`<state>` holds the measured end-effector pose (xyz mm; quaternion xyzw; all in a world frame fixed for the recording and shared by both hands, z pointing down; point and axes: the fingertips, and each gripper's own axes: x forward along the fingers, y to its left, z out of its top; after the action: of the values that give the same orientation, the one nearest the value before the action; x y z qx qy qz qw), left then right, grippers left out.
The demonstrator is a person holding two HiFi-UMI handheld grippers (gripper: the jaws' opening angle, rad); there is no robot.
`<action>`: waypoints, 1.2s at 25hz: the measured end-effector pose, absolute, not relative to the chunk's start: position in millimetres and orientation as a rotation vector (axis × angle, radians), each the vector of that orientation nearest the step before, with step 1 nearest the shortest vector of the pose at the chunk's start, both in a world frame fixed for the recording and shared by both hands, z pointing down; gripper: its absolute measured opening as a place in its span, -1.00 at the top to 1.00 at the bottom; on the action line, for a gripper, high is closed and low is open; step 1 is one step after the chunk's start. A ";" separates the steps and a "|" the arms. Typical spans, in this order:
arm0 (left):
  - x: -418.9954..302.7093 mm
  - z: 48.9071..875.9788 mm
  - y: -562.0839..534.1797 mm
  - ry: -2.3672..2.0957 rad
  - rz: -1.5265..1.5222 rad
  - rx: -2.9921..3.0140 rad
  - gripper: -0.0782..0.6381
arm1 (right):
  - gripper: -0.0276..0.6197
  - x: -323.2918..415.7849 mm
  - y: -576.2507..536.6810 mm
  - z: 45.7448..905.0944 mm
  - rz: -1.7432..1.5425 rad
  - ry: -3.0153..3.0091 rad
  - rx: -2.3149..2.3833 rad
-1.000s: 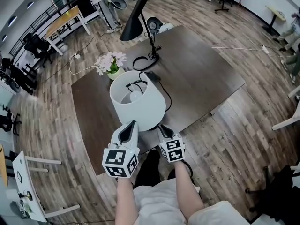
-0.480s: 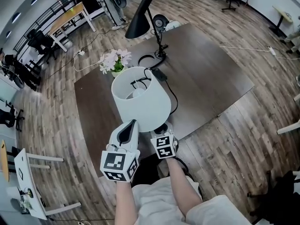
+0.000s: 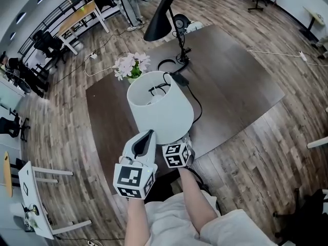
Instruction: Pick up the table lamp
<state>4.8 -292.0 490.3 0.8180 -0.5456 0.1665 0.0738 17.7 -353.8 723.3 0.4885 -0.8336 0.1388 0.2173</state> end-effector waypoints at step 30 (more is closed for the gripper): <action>-2.5 493.8 -304.1 -1.621 0.462 2.419 0.78 | 0.28 34.6 -357.8 722.2 0.429 -2.354 1.268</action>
<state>-2.5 -304.1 493.8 0.8167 -0.5472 0.1560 0.0964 34.6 -357.8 722.2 0.4573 -0.8489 0.1548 0.2152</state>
